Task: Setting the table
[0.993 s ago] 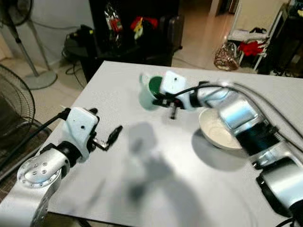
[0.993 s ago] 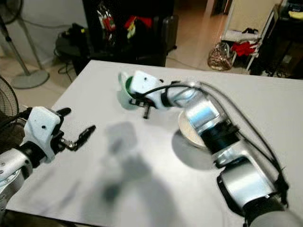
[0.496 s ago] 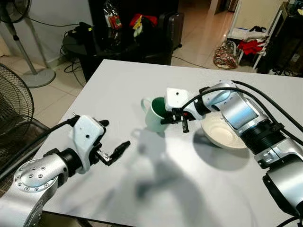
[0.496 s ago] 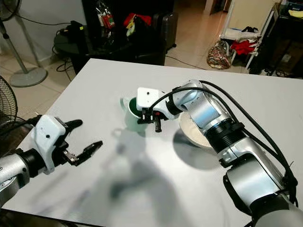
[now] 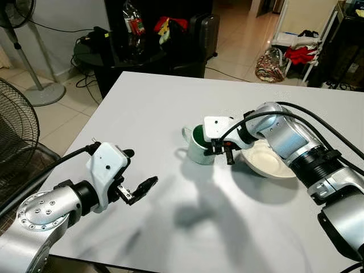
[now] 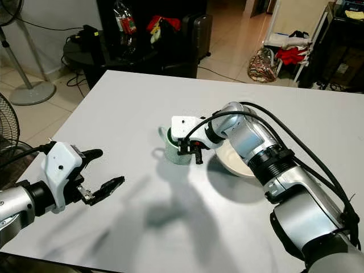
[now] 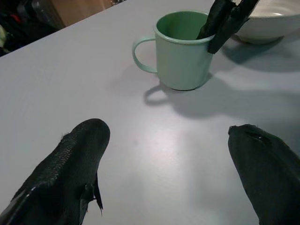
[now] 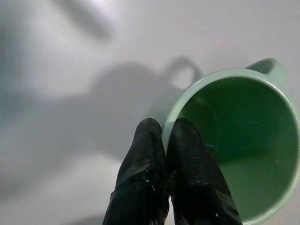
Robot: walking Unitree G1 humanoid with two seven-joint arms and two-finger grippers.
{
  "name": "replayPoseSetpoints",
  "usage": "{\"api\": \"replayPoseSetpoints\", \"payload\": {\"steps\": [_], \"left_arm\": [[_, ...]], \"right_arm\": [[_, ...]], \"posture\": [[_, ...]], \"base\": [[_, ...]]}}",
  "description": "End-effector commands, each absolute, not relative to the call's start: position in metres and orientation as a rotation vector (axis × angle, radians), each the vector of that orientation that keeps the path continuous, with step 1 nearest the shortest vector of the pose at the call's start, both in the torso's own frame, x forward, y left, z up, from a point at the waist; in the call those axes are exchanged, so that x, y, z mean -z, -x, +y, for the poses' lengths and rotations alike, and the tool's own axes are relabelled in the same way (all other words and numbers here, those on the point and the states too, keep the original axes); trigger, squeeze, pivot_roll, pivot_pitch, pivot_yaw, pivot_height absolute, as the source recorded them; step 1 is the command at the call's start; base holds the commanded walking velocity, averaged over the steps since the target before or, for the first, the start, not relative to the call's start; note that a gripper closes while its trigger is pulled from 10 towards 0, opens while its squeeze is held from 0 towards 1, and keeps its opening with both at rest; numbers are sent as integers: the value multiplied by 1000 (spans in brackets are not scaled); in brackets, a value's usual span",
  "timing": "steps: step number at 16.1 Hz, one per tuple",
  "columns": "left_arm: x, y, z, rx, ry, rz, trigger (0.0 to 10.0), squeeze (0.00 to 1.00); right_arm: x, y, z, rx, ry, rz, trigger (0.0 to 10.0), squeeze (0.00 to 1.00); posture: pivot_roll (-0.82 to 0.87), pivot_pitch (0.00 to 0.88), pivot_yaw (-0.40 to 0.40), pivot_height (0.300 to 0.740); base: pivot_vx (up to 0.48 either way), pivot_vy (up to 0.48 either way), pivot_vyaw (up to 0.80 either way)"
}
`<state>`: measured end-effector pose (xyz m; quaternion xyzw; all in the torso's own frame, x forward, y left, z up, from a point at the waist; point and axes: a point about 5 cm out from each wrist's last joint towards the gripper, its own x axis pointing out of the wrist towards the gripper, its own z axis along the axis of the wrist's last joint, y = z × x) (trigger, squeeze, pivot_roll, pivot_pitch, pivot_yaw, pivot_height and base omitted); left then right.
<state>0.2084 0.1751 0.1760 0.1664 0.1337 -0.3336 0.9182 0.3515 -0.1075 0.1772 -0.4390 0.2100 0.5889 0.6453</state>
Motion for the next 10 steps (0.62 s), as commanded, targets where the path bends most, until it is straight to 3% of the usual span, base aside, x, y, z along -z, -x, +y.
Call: {"api": "replayPoseSetpoints", "payload": {"steps": [1, 2, 3, 4, 6, 10], "left_arm": [[-175, -207, 174, 701, -344, 290, 10000, 0], [-174, -206, 175, 701, -344, 292, 10000, 0], [-174, -206, 175, 701, -346, 294, 10000, 0], [-174, -206, 175, 699, -348, 294, 10000, 0], [-174, -207, 175, 699, -351, 293, 10000, 0], [-177, -209, 176, 695, -349, 277, 10000, 0]], "right_arm": [[-175, -351, -108, -1343, 1010, 482, 10000, 0], [-175, -352, -108, -1341, 1008, 482, 10000, 47], [-175, -352, -107, -1337, 1005, 483, 10000, 424], [-174, -354, -108, -1320, 1016, 480, 10000, 906], [-173, -354, -108, -1317, 1029, 481, 10000, 1000], [-188, -352, -111, -1317, 991, 417, 10000, 1000]], "posture": [[19, 10, 32, 740], [20, 10, 32, 740], [20, 8, 30, 740], [20, 8, 31, 740], [19, 3, 31, 740], [20, 0, 30, 740]], "base": [[0, 0, 0], [0, 0, 0], [0, 0, 0], [0, 0, 0], [0, 0, 0], [0, 0, 0]]}}
